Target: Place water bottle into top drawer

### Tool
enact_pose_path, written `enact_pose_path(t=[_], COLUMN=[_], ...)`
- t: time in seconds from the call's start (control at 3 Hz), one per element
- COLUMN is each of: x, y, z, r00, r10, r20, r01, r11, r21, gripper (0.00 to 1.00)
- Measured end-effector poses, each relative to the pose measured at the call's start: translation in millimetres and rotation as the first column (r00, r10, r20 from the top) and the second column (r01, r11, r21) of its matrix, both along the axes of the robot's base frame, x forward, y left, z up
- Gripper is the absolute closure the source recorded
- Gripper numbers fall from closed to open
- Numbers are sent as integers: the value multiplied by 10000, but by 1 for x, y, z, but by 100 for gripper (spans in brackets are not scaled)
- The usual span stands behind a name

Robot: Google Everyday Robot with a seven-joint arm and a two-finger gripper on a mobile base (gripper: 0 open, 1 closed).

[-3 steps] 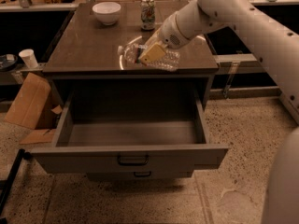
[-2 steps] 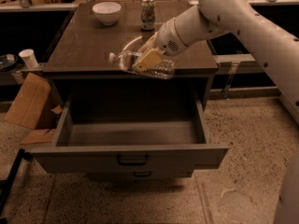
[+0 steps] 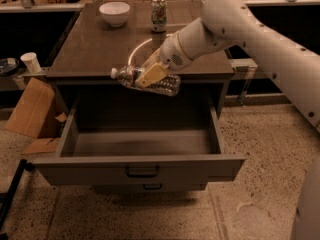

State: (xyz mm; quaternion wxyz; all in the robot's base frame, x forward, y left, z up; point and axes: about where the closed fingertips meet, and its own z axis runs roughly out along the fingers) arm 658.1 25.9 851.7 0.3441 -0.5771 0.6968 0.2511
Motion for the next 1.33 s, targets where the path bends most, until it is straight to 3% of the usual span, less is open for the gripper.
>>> enact_pose_path(t=[0.33,0.67,1.33], x=[-23,-38,-34], y=[27,53,78], z=[-45,-89,-156], r00=[9949,9853,9735], r10=[131,-2,-1338], r20=[-1002,-1706,-1853], r01=[-146,-71,1061], r11=[9998,9991,9826], r21=[-135,-424,-1522], gripper=[100,100,100])
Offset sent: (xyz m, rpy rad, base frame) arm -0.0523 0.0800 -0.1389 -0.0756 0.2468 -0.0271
